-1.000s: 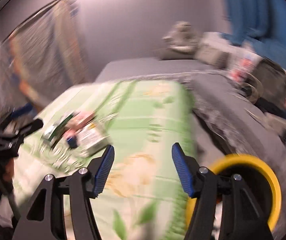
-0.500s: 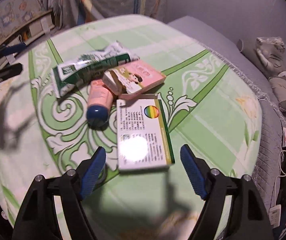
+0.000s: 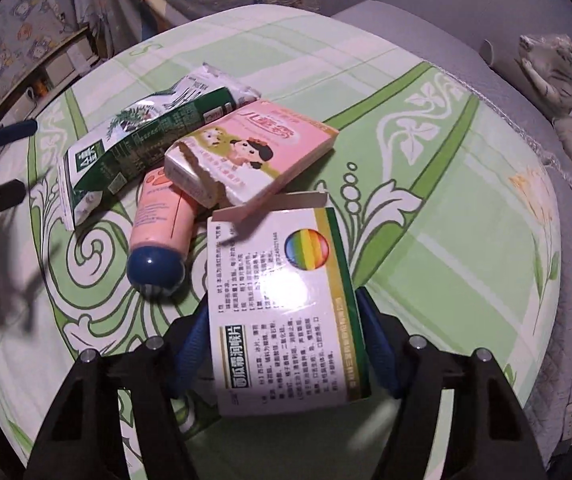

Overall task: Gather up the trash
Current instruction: 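Move both grippers back to the remaining trash on the table, then grasp the white medicine box with the right gripper while the left gripper grasps the milk carton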

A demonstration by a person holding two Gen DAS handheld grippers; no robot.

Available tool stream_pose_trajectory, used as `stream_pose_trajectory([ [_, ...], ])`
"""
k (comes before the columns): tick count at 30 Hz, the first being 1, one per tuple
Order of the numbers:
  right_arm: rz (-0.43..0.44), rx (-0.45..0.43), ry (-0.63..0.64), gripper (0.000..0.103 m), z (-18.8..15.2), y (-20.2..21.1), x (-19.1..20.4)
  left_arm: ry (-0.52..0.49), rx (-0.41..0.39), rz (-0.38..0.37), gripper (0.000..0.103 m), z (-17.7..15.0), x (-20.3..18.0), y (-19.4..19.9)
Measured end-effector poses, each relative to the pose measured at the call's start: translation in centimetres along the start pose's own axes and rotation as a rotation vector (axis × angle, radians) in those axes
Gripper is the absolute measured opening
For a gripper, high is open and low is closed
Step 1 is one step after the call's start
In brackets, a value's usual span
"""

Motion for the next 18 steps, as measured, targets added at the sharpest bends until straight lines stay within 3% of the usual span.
stream_pose_trajectory([
  [10, 0.143, -0.145, -0.178, 0.064, -1.9, 5.6, -1.7, -0.085, 0.073, -0.036, 0.095, 1.8, -1.8, -2.7],
  [18, 0.188, -0.228, -0.255, 0.064, -4.4, 9.1, -2.3, -0.101, 0.135, -0.039, 0.095, 2.4, -2.3, -5.9],
])
Point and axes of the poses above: each gripper's, at about its wrist camera, not at the fingertips, and y roughly against the way its jaws point, x to its left, z to its top, the point moved 5 cm from there along -y, roughly the way its jaws point, and after that the axes turned 9 degrees about -y, right-handed, at the moved point
